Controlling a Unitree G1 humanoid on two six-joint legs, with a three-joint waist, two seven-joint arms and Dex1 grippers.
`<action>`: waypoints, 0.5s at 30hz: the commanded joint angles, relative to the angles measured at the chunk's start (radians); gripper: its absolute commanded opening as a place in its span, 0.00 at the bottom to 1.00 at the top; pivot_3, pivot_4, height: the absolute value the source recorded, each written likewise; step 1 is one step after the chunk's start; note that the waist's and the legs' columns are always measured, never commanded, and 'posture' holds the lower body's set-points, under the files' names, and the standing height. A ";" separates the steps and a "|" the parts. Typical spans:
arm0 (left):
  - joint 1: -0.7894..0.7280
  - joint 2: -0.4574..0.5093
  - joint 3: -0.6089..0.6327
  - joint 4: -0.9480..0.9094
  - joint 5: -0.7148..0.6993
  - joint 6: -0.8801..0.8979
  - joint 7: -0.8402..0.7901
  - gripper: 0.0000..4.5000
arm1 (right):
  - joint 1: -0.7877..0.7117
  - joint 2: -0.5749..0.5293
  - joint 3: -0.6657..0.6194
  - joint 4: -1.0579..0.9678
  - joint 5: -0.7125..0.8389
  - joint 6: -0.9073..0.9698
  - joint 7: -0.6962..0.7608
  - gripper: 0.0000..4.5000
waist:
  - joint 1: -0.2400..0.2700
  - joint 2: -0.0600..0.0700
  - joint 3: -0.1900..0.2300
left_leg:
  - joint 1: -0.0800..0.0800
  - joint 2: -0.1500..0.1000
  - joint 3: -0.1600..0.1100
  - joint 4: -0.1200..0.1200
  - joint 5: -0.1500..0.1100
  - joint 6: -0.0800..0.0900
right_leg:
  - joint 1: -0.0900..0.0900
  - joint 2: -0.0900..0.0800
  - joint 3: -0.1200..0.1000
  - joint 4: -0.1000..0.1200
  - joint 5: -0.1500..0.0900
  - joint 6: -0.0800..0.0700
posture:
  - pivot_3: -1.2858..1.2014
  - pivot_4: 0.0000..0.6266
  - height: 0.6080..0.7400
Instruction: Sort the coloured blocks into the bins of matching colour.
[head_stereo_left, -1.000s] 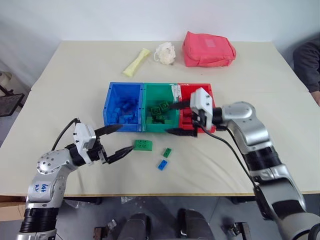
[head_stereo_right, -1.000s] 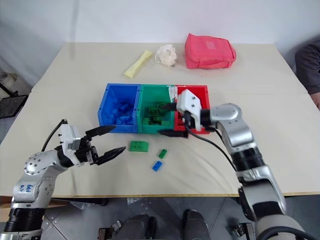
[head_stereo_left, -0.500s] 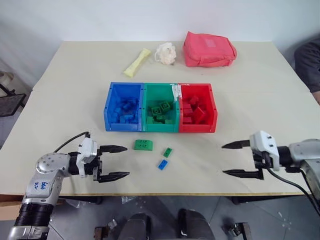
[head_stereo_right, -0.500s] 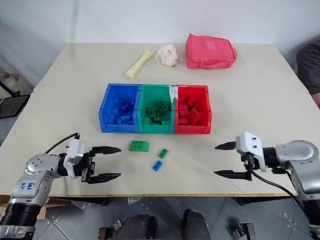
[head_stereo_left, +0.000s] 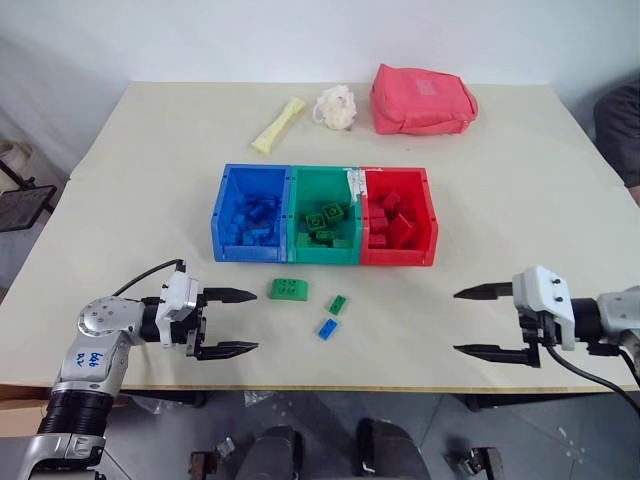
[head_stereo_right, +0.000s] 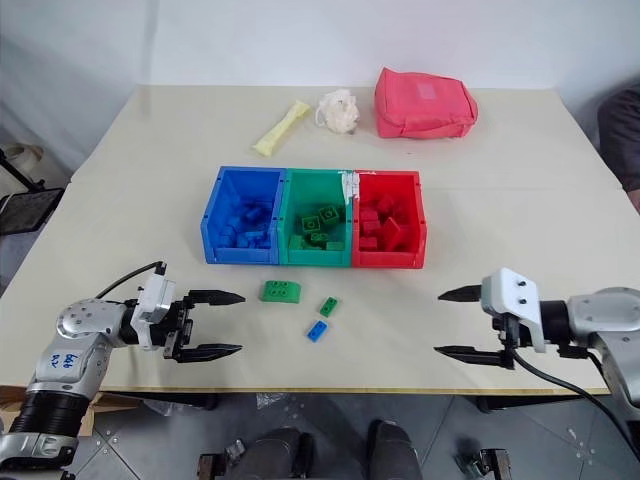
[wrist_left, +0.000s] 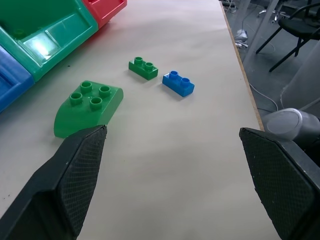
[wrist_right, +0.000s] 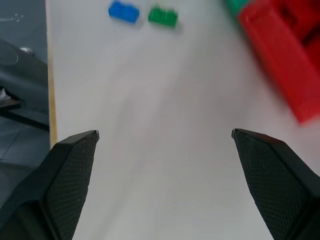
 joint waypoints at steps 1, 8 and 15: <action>0.018 -0.009 0.026 -0.062 -0.023 -0.015 0.016 1.00 | -0.087 0.069 0.111 -0.066 -0.014 0.028 -0.051 0.99 | 0.000 0.000 0.000 | 0.000 0.000 0.000 0.000 0.000 0.000 | 0.000 0.000 0.000 0.000 0.000 0.000 | 0.52 0.24 1.00; 0.059 -0.038 0.038 -0.099 -0.028 -0.060 0.032 1.00 | -0.299 0.243 0.368 0.009 -0.125 -0.002 -0.059 0.99 | -0.001 0.000 0.000 | 0.000 -0.001 -0.001 0.000 0.000 0.000 | 0.000 0.000 0.000 0.001 0.000 0.000 | 0.52 0.24 1.00; 0.104 -0.046 0.032 -0.129 -0.019 -0.091 0.046 1.00 | -0.412 0.331 0.520 0.110 -0.206 -0.083 0.016 0.99 | 0.001 0.000 0.000 | -0.001 -0.002 -0.002 0.000 0.000 0.000 | -0.001 0.001 -0.001 0.001 0.000 0.000 | 0.52 0.24 1.00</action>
